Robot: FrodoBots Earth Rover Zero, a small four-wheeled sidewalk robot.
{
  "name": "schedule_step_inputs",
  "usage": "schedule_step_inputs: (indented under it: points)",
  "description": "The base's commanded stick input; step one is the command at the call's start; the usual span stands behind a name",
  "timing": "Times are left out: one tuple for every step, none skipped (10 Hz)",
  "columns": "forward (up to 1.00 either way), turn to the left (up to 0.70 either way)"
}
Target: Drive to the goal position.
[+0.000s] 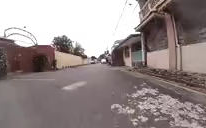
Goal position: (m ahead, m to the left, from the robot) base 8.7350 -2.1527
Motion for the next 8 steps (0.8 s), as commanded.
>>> schedule_step_inputs:
  points:
    - [0.70,0.00]
    - [0.70,0.00]
    - [0.70,0.00]
    - [0.70,0.00]
    - [0.70,0.00]
    - [0.70,0.00]
    - [0.70,0.00]
    - [0.70,0.00]
